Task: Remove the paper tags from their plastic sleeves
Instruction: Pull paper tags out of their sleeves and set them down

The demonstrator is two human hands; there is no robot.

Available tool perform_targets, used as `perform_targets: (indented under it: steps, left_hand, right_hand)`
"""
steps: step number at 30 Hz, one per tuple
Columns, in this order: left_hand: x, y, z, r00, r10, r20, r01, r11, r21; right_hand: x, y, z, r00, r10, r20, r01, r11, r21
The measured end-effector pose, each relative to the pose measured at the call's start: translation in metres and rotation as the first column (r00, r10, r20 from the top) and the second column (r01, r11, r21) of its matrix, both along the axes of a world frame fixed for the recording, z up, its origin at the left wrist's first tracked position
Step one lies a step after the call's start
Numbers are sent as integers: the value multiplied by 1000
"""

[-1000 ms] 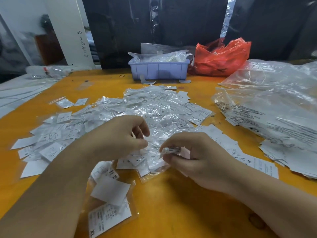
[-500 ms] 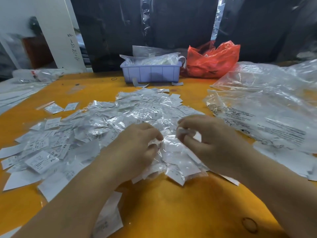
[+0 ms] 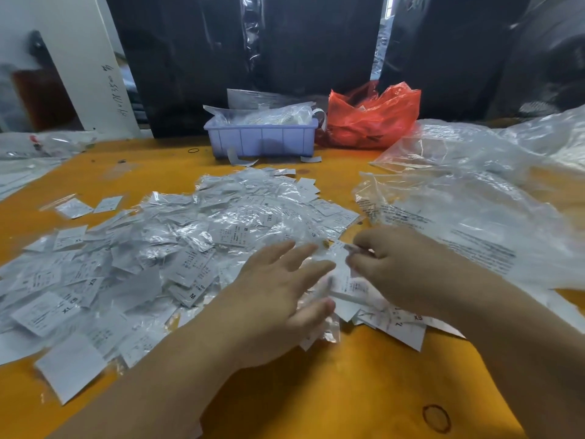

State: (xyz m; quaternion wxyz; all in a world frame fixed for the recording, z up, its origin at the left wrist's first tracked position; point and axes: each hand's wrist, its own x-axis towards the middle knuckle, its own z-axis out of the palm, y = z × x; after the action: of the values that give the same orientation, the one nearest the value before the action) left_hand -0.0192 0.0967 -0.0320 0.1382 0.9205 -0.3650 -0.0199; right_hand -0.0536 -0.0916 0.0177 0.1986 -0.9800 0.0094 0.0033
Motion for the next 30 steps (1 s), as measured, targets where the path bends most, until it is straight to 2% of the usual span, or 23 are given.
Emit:
perform_targets:
  steps: [2, 4, 6, 9, 11, 15, 18, 22, 30]
  left_hand:
    - [-1, -2, -2, 1000, -12, 9, 12, 998, 55]
    - [-1, -2, -2, 1000, 3, 16, -3, 998, 57]
    - [0, -2, -2, 999, 19, 31, -21, 998, 53]
    - [-3, -5, -1, 999, 19, 37, -21, 999, 39]
    - [-6, -6, -1, 1000, 4, 22, -5, 1000, 17]
    - [-10, -7, -3, 999, -45, -17, 46, 999, 26]
    - [-9, -8, -5, 998, -65, -24, 67, 996, 55]
    - [-8, -7, -7, 999, -19, 27, 18, 999, 43]
    - [-15, -12, -3, 996, -66, 66, 65, 998, 14]
  right_hand:
    - [-1, -7, 3, 994, -54, 93, 64, 992, -112]
    - [-4, -14, 8, 984, -150, 91, 166, 965, -203]
    - [-8, -15, 9, 982, -187, -38, 180, 973, -148]
    - [-11, -9, 0, 983, -103, -151, 76, 981, -176]
    - [-10, -4, -3, 992, -75, -100, 55, 979, -196]
    - [-5, -12, 0, 988, -148, 36, 152, 973, -172]
    - [-4, -21, -2, 983, -186, -6, 180, 962, -203]
    - [0, -18, -8, 980, -178, -91, 146, 948, -282]
    - [1, -16, -12, 982, -184, -52, 158, 935, -318]
